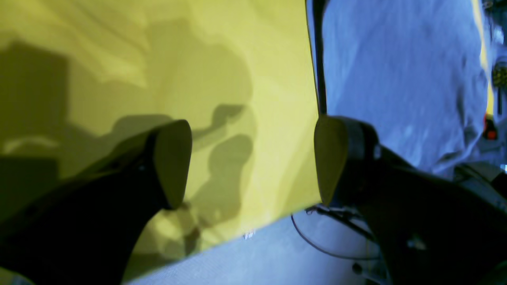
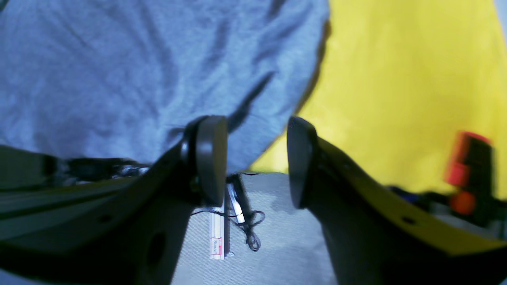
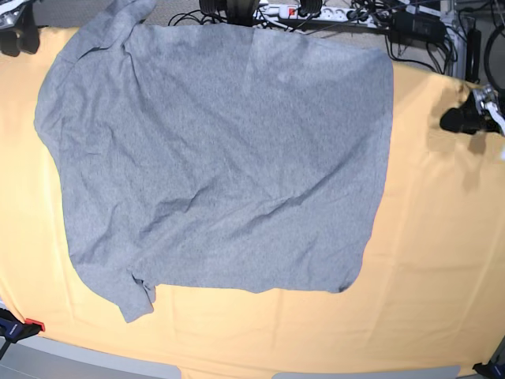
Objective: Layout the t-shirt on the table in an organized manner, then fold the t-shirt properly
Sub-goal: 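Release the shoulder and move the left gripper toward the shirt hem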
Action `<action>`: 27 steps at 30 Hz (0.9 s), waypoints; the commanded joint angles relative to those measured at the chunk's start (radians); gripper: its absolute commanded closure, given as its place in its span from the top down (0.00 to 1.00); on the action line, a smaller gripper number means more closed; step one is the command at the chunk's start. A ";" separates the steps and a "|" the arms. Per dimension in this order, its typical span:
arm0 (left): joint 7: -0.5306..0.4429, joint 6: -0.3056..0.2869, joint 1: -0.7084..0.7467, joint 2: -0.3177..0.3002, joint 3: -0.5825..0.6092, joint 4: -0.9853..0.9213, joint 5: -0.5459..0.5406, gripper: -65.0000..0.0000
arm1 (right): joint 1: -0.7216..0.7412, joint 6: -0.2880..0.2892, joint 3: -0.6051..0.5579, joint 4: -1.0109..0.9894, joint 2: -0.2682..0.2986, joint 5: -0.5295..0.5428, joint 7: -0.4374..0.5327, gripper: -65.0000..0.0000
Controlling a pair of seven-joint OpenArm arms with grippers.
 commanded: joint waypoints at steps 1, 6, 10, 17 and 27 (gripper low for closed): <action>-0.014 -0.015 0.000 -0.033 -0.010 0.042 -0.025 0.76 | 0.005 0.002 -0.018 0.002 0.013 0.017 0.018 0.42; -0.014 -0.019 0.010 -0.033 -0.010 0.183 -0.025 0.76 | 0.072 0.002 -0.150 -0.048 0.013 -0.147 0.064 0.42; -0.014 -0.021 0.010 -0.031 -0.010 0.253 -0.025 0.76 | 0.113 0.002 -0.208 -0.104 0.013 -0.328 0.182 0.42; -0.014 -0.021 0.010 0.002 -0.009 0.261 -0.025 0.76 | 0.207 0.002 -0.225 -0.163 0.035 -0.402 0.206 0.42; -0.014 -0.010 0.047 0.101 -0.009 0.260 -0.025 0.76 | 0.214 0.002 -0.269 -0.283 0.060 -0.428 0.278 0.42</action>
